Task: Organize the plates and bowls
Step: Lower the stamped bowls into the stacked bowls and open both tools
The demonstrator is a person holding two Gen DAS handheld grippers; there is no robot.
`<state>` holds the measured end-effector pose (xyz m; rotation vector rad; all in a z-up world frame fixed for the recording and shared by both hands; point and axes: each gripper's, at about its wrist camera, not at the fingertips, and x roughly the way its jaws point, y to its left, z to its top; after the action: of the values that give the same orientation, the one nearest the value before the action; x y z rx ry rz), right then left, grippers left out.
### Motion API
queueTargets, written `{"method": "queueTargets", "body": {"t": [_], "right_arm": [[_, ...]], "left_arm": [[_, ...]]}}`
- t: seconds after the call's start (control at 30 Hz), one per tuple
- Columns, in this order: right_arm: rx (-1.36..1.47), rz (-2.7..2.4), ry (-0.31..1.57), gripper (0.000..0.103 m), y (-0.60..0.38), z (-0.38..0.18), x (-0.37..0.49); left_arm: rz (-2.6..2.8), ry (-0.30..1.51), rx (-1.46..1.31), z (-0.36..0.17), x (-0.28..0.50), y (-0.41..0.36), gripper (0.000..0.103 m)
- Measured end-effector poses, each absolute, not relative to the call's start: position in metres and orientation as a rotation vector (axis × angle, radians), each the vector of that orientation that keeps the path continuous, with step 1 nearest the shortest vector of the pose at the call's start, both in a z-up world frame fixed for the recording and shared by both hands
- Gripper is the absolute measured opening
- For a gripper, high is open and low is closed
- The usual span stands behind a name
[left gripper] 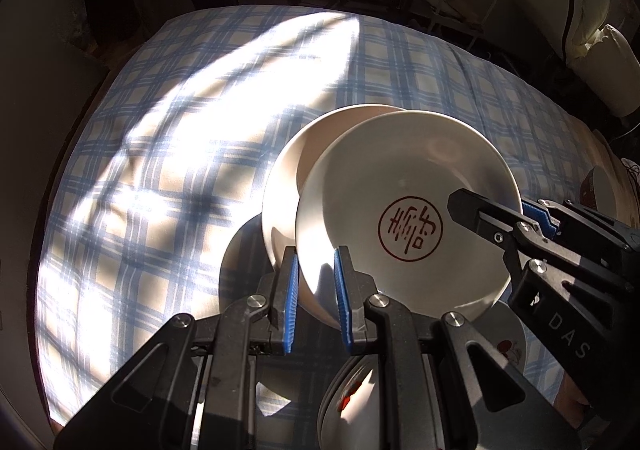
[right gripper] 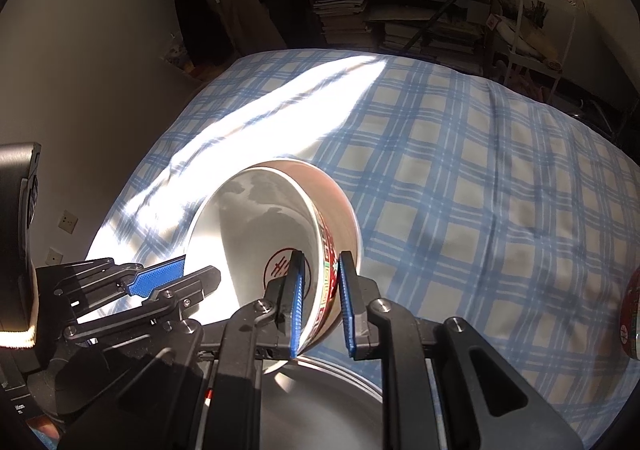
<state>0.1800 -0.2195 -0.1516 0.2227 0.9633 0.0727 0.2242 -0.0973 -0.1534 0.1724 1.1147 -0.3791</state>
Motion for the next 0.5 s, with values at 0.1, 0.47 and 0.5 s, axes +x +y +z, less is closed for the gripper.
{"method": "queueTargets", "body": {"t": [0.1,0.47,0.5], "right_arm": [[0.237,0.076,0.964,0.019,-0.22,-0.152,0.179],[0.26,0.03,0.939,0.032,-0.235,-0.136,0.167],[0.268,0.018,0.938,0.035,-0.239,-0.133,0.164]], "left_arm": [[-0.374,1.1,0.175,-0.15,0.222,-0.096,0.018],[-0.328,1.064,0.185,-0.138,0.22,-0.089,0.017],[-0.329,1.062,0.186,-0.136,0.218,-0.09,0.018]]}}
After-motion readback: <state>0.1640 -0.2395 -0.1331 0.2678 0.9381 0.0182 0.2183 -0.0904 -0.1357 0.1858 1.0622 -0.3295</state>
